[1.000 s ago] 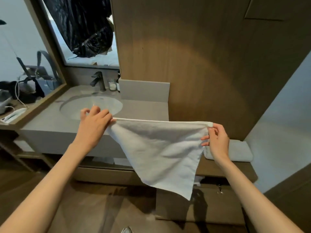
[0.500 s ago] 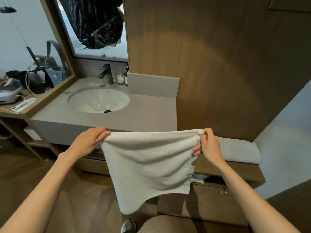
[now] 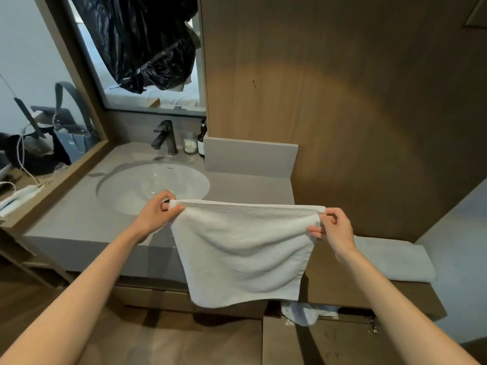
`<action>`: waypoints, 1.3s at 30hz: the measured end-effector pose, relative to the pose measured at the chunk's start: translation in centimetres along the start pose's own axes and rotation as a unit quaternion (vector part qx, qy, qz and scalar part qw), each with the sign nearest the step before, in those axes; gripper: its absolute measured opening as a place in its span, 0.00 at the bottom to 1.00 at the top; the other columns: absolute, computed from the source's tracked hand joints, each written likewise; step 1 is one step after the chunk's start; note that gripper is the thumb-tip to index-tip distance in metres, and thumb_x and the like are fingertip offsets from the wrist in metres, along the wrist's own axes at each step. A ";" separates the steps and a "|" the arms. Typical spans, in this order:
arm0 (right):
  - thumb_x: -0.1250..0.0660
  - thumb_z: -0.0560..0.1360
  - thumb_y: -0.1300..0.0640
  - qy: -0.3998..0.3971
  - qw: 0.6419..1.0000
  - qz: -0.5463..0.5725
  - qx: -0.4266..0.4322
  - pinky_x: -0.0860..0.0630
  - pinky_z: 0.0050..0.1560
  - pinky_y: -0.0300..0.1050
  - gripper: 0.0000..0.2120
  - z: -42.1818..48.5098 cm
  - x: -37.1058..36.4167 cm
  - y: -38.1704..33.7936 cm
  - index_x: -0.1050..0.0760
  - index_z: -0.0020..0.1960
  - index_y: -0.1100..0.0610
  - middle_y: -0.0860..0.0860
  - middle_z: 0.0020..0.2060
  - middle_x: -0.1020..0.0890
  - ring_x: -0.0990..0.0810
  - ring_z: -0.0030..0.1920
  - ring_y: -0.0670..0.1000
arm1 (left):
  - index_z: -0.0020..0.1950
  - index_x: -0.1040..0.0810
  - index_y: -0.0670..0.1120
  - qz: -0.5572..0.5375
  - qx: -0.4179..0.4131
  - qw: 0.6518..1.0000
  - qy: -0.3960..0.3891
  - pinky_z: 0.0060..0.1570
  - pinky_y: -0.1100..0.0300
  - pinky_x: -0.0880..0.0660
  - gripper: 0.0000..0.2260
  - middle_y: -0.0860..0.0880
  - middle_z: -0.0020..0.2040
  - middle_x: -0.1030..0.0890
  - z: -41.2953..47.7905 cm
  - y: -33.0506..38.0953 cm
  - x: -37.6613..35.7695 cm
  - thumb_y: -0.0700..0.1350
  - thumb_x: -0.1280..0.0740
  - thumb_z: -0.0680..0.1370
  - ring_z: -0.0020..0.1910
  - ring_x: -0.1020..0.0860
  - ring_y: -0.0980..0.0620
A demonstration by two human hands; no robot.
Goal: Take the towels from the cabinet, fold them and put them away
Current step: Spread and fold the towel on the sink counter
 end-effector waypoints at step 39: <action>0.31 0.74 0.60 0.162 0.970 -0.116 -0.138 0.22 0.55 0.59 0.06 28.6 -12.5 7.8 0.24 0.40 0.51 0.59 0.45 0.16 0.17 0.48 0.61 | 0.50 0.19 0.43 -0.155 0.216 0.954 0.142 0.38 0.60 0.25 0.11 0.40 0.45 0.18 32.0 -11.6 -6.6 0.40 0.24 0.71 0.38 0.21 0.49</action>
Point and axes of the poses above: each hand's wrist, its own z-axis towards the middle knuckle, its own x-axis out of the back of the hand, y = z × x, the point moved 4 cm from there along z, towards the middle knuckle
